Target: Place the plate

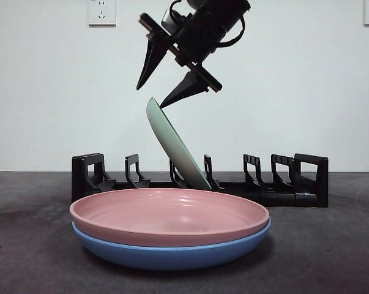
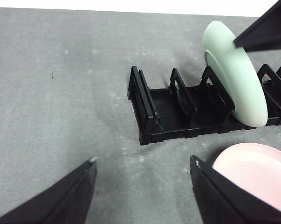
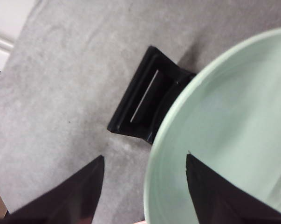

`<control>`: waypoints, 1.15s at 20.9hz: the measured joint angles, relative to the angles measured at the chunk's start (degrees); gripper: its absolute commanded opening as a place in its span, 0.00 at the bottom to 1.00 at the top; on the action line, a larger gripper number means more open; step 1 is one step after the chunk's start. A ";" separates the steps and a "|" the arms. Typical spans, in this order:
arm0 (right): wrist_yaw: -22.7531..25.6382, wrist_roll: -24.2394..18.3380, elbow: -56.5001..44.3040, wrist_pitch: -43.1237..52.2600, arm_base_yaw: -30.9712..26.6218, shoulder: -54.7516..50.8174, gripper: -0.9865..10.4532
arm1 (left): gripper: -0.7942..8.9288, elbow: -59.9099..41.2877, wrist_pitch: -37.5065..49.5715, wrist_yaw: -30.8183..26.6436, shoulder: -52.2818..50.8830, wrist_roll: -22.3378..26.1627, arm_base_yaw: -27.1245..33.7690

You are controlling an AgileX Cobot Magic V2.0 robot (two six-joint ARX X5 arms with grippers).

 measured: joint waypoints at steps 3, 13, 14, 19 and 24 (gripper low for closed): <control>1.07 0.00 0.00 -0.02 0.63 0.17 0.21 | 0.41 0.00 -0.02 0.00 0.00 0.00 0.00; 2.40 0.44 0.00 -0.63 1.16 0.24 0.10 | 0.41 0.00 0.00 0.00 0.00 0.00 0.00; 2.05 0.44 0.00 -0.66 1.16 0.11 0.10 | 0.41 0.00 -0.02 0.00 0.00 0.00 0.00; -2.40 0.20 -0.02 -0.72 1.22 -5.57 0.10 | 0.41 0.00 0.00 0.00 0.00 0.00 0.00; -2.95 -3.34 0.07 -4.52 3.19 -11.32 0.10 | 0.41 0.00 0.02 0.00 0.00 0.00 0.00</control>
